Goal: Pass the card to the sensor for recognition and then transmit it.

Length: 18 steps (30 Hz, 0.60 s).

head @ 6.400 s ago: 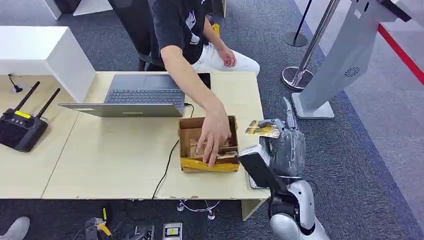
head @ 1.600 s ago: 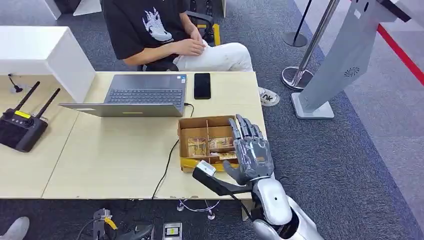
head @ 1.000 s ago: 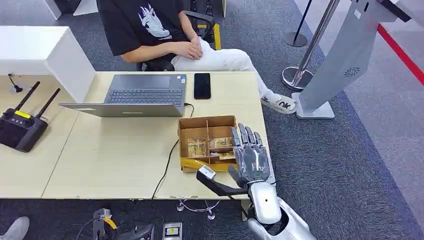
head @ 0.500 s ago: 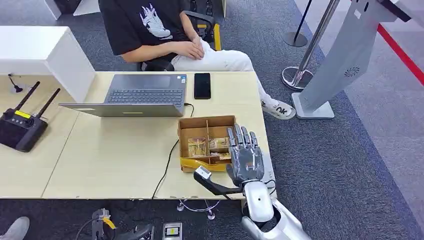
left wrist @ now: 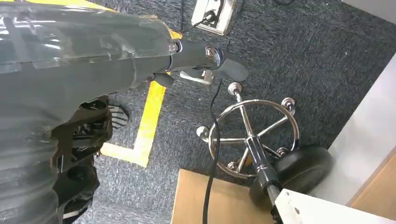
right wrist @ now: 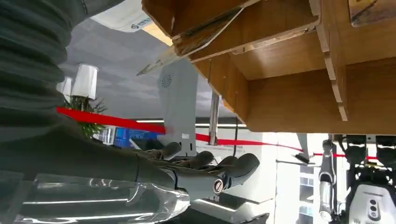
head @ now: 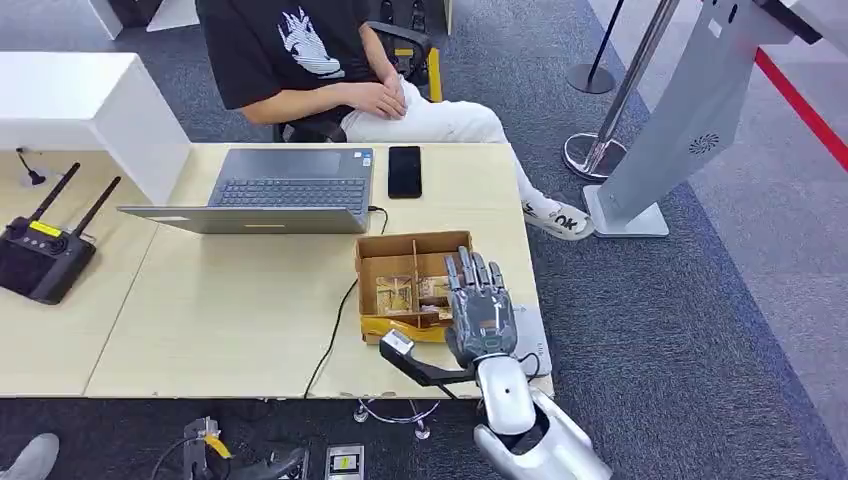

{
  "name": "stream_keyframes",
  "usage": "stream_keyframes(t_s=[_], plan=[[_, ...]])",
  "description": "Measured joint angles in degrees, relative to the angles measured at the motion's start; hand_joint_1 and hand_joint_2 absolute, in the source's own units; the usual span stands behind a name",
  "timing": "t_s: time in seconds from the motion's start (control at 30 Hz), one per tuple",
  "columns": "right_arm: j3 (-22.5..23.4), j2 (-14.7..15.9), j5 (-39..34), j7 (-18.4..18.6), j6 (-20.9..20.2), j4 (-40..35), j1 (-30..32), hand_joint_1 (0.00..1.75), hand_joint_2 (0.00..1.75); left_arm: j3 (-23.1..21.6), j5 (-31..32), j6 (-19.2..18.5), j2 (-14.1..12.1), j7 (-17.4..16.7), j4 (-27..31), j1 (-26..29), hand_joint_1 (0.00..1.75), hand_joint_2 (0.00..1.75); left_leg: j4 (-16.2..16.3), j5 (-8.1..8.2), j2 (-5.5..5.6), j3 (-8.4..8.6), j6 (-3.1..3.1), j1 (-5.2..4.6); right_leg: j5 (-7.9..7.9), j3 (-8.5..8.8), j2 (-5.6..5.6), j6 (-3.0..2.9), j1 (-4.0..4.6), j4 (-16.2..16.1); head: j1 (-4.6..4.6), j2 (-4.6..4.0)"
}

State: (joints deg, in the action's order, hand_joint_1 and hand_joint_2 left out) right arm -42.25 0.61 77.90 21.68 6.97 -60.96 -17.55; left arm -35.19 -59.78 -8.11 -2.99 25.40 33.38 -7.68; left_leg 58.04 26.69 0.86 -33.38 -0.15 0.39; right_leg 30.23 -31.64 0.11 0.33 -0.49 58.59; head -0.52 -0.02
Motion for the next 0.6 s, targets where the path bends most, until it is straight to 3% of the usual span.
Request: stream_keyframes(t_s=[0.6], plan=[[0.0, -0.46, 0.04, 0.59, -0.44, 1.92, -0.52, 0.0, 1.75, 0.18, -0.17, -0.09, 0.0, 0.04, -0.02, 0.04, 0.0, 1.75, 0.0, 0.0, 0.0, 0.0, 0.0, 0.0, 0.0, 0.0, 0.0, 0.0, 0.0, 0.0, -0.02, 0.0]])
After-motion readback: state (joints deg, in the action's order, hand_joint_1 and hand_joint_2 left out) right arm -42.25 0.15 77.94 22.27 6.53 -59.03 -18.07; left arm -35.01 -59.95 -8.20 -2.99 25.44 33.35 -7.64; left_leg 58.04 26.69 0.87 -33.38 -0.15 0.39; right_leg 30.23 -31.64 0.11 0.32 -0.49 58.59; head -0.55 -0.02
